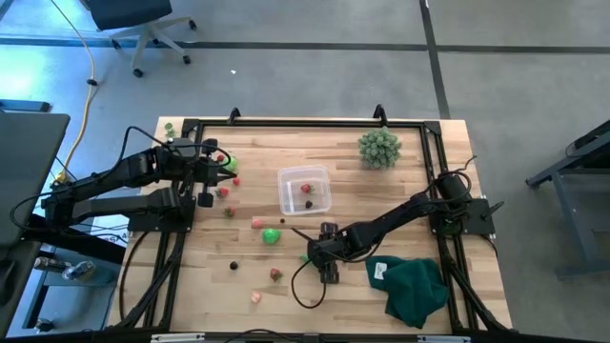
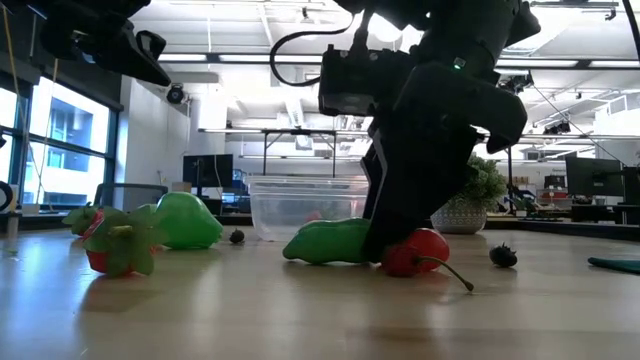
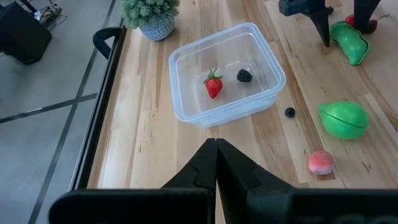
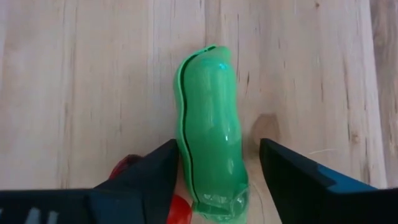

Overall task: Pick and placing Produce into tupperware
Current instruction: Put the green pea pod into the transparent bin

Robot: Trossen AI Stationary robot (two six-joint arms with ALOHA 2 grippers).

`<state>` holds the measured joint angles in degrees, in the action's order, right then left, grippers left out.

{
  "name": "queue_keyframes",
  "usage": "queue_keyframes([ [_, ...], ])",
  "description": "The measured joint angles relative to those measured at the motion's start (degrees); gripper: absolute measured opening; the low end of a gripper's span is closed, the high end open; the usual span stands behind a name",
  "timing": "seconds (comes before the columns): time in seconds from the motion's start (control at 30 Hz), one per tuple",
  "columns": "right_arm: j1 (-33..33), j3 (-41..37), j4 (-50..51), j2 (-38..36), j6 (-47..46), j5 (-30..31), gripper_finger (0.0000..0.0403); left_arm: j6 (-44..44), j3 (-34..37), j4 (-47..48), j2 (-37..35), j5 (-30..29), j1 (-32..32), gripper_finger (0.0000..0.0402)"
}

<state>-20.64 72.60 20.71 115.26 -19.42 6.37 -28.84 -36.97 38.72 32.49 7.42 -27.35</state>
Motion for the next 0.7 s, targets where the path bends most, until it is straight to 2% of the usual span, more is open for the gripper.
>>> queue_keyframes([
  [0.53,0.04,0.00,-0.44,0.00,0.44,-0.61,0.0146,0.00,0.00,0.00,0.02,0.00,-0.02,0.0001],
  [0.7,0.04,0.02,-0.46,0.00,0.44,-0.66,0.0141,0.02,0.00,0.00,0.02,-0.02,0.00,0.0001],
])
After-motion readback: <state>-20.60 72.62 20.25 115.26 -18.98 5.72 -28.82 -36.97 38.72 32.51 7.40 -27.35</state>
